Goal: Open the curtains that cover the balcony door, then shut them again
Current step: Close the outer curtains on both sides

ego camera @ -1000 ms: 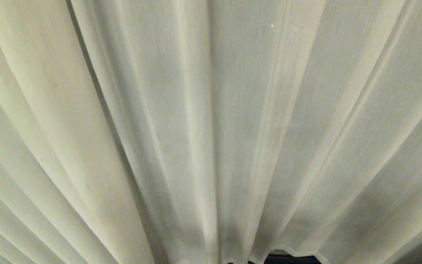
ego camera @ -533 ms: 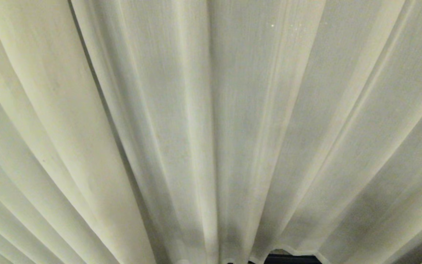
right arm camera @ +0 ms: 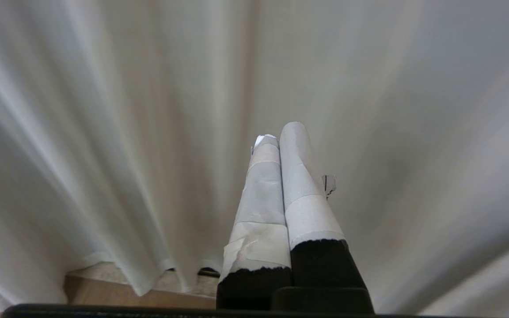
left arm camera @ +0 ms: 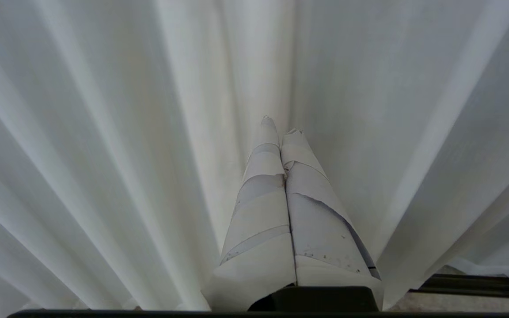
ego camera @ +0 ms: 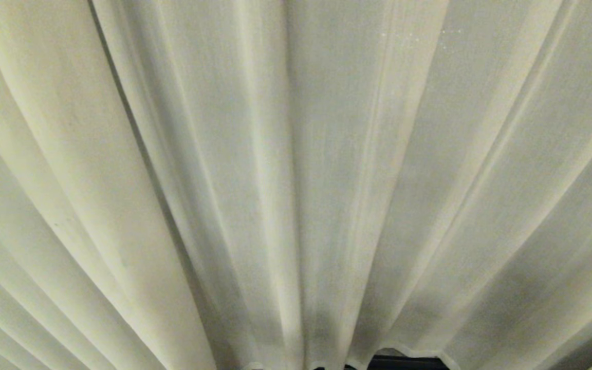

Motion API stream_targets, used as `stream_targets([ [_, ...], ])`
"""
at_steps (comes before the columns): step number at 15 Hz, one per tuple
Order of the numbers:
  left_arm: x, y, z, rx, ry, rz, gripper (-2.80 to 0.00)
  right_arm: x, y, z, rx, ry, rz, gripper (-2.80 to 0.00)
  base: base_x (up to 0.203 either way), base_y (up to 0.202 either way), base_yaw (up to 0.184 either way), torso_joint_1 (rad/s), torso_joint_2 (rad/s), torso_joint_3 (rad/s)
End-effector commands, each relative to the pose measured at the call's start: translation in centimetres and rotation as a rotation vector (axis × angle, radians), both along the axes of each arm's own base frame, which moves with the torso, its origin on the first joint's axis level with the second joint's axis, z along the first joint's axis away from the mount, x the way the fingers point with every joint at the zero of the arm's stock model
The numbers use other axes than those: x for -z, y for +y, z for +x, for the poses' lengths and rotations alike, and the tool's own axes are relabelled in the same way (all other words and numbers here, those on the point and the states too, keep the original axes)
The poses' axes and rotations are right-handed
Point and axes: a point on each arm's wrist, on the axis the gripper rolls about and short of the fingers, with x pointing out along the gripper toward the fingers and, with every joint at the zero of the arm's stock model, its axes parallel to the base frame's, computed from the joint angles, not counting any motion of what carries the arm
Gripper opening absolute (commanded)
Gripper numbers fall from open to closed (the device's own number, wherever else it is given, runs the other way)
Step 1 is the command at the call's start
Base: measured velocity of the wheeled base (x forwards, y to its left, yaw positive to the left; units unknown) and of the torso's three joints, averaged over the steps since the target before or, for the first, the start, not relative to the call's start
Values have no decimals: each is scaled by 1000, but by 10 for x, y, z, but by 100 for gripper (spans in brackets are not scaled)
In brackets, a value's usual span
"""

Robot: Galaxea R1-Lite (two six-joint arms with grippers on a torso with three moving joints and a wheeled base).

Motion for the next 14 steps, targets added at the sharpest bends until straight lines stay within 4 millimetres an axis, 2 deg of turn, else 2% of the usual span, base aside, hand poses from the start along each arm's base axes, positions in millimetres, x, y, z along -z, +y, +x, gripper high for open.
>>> stream_targets([
  [1, 0, 0, 0, -1, -3, 0, -280, 0, 0, 0, -1, 1, -1, -280, 0, -197, -3, 7, 7, -2],
  [14, 0, 0, 0, -1, -2, 0, -280, 0, 0, 0, -1, 1, -1, -280, 0, -194, 1, 1, 3, 3],
])
